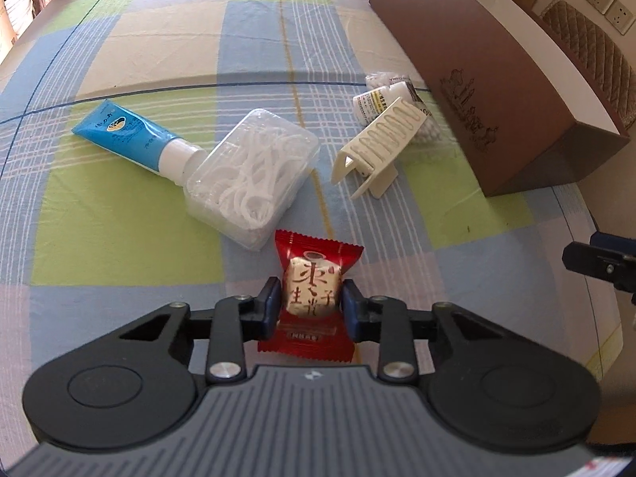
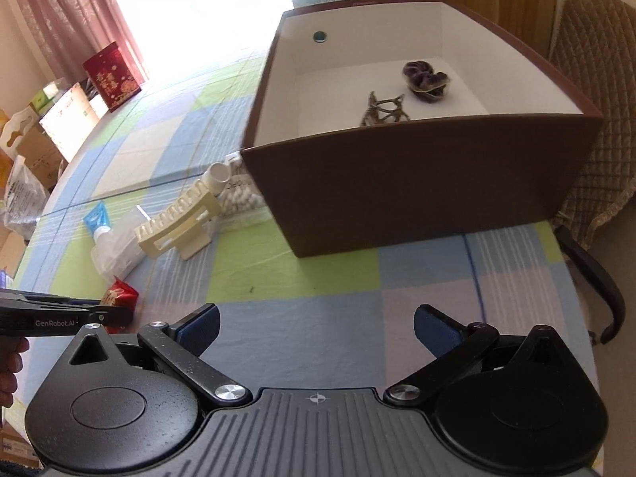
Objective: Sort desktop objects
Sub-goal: 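Grasp red date snack packet with left tool while right tool grasps white hair clip, then carry red snack packet in left tool while right tool carries white clip over box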
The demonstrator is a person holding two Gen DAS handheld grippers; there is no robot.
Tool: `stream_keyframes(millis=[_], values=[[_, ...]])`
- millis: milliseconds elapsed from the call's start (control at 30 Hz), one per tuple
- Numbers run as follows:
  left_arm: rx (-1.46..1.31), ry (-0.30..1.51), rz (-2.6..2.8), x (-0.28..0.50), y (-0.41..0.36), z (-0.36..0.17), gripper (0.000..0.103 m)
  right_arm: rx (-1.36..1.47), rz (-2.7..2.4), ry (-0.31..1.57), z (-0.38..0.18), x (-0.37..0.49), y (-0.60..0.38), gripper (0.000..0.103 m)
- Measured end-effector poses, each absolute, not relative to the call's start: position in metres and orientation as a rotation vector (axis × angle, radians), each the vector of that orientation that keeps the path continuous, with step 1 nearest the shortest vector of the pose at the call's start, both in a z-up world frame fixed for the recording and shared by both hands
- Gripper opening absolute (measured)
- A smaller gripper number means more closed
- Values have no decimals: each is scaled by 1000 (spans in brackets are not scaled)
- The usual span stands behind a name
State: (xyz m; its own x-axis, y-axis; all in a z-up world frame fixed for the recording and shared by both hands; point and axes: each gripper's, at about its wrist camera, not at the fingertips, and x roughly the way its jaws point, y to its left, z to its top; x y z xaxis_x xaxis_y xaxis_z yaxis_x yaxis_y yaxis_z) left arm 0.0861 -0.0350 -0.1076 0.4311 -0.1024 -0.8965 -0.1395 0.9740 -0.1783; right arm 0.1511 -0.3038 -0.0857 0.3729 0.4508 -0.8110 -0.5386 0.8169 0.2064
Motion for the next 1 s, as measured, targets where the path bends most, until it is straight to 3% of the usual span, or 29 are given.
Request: stream_keyframes(millis=[633, 1000], values=[[-276, 1051, 189, 56, 64, -88, 24, -103, 809, 965, -91, 139, -190, 100], [-277, 1067, 177, 65, 103, -101, 24, 13, 574, 1012, -102, 174, -149, 67]])
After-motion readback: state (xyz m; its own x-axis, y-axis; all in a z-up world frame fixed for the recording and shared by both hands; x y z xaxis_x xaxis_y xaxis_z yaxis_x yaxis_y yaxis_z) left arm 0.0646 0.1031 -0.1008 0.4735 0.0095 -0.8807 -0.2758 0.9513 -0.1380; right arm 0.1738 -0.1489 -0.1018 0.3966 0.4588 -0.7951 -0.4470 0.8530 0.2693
